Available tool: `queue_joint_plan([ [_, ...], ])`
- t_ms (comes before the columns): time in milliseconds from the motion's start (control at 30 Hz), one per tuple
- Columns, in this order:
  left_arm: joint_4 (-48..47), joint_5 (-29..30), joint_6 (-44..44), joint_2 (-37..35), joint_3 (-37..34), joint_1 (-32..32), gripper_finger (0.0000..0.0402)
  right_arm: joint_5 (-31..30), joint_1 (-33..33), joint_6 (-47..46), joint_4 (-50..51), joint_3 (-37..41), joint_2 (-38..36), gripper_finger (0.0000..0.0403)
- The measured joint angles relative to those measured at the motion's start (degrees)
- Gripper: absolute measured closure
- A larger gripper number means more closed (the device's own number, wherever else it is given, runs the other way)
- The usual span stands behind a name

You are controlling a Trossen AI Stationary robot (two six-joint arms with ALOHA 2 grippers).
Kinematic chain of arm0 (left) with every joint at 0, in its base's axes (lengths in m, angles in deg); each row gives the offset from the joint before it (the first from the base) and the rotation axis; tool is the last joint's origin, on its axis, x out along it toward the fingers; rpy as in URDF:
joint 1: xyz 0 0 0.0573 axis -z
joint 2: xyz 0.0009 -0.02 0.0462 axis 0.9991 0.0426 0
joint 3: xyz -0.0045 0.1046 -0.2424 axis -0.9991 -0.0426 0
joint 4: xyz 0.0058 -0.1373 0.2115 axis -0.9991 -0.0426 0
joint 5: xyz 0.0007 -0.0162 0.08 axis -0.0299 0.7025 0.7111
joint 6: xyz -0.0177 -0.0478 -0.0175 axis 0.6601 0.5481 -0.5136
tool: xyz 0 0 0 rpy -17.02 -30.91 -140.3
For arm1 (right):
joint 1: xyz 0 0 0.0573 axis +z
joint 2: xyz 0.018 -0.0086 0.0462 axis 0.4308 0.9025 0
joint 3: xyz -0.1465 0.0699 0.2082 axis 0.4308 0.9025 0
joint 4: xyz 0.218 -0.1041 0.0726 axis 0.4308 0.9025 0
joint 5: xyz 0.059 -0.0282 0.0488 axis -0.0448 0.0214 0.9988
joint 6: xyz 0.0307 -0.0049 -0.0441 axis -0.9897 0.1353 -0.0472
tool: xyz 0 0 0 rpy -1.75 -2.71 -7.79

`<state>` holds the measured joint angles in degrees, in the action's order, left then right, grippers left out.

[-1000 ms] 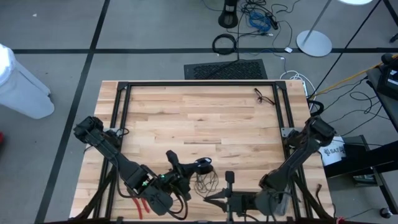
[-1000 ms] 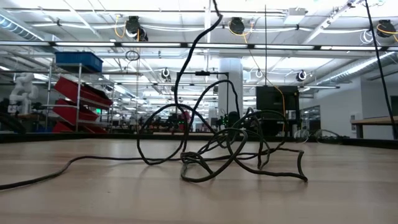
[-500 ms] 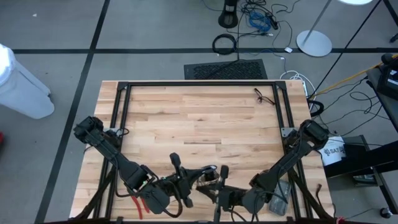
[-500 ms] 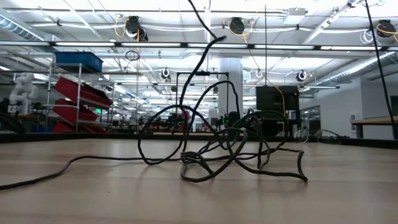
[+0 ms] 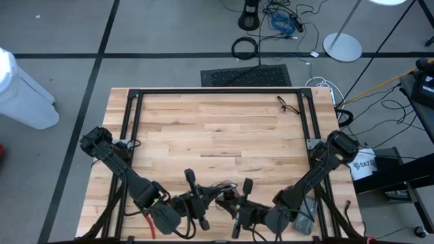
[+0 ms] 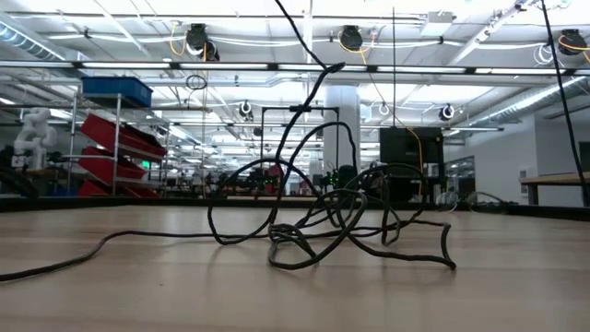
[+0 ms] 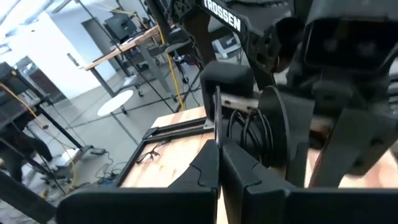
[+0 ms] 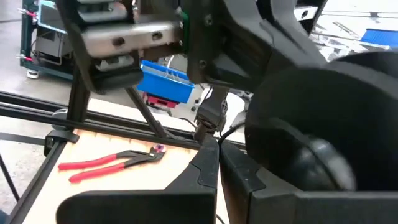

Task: Coil cords
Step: Coil the black wire onto the black spool

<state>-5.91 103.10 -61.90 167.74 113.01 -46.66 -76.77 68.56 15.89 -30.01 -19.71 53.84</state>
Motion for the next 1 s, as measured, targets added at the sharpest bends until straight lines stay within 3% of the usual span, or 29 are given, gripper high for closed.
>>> queue_joint_plan([
  [300,-10.29,0.15,-4.55,0.00,0.00,0.82,0.0400,-3.86,4.56,1.07,-0.05,-1.32,-0.02,0.0403],
  [533,-10.58,-0.17,-6.16,0.00,0.00,1.27,0.0400,-2.96,5.82,1.72,4.05,-5.67,-0.11,0.0403],
  [733,-8.35,-4.14,-6.64,0.44,0.00,1.08,0.0400,-0.52,4.73,-0.38,5.72,-5.68,-0.13,0.0403],
  [1000,-6.91,-3.25,-10.56,1.68,0.00,1.10,0.0400,-0.75,4.72,-1.11,6.73,-5.66,-0.11,0.0403],
])
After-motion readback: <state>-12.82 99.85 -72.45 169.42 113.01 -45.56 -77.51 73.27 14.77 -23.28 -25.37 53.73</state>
